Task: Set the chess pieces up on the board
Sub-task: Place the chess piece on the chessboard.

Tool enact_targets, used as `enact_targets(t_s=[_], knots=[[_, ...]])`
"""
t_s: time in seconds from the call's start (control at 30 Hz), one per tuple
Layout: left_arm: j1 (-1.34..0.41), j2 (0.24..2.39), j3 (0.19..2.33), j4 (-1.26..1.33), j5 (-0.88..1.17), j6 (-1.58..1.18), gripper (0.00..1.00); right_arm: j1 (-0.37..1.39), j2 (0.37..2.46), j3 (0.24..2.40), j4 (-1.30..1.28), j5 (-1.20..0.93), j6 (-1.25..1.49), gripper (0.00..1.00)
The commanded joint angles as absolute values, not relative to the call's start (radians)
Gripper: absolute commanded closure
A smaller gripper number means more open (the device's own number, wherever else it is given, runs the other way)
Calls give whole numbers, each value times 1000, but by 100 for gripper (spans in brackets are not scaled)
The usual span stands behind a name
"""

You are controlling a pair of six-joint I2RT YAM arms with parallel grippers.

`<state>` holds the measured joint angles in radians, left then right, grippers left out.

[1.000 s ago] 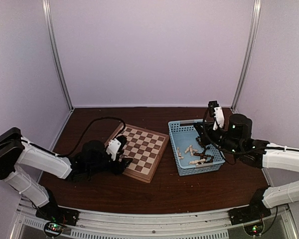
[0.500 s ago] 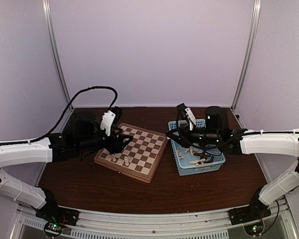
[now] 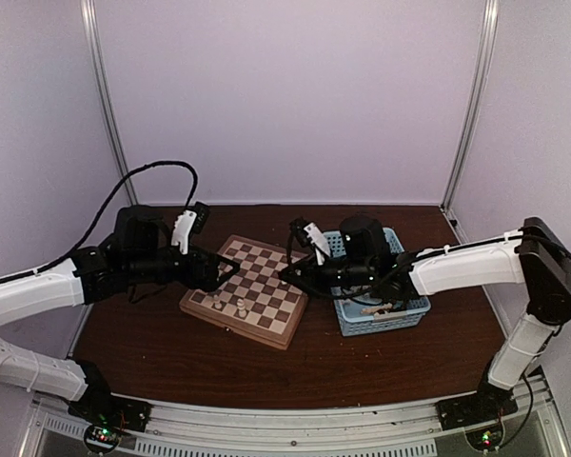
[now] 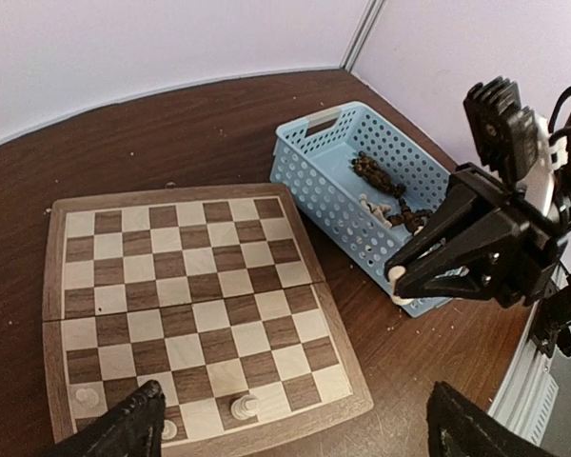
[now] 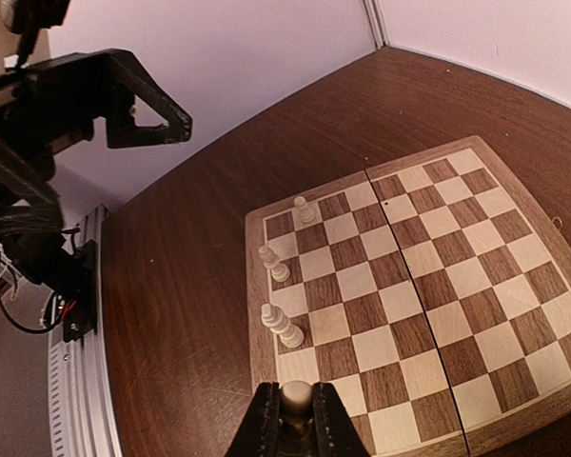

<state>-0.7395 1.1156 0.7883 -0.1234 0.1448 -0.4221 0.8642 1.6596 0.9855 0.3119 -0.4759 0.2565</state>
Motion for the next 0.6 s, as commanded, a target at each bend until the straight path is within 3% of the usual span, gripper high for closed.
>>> enact_targets(t_s=[0.0,0.27,0.57], knots=[[-723,1069,797,-183,187,-449,5,912,1733,1022,381,-327,248,99],[-713,1009,778,-257,113,-429,5,1043,1777,967,466,37,258,99],[-713,1001,754,-261,86,-419,5,1122,1865,913,598,158,328,98]])
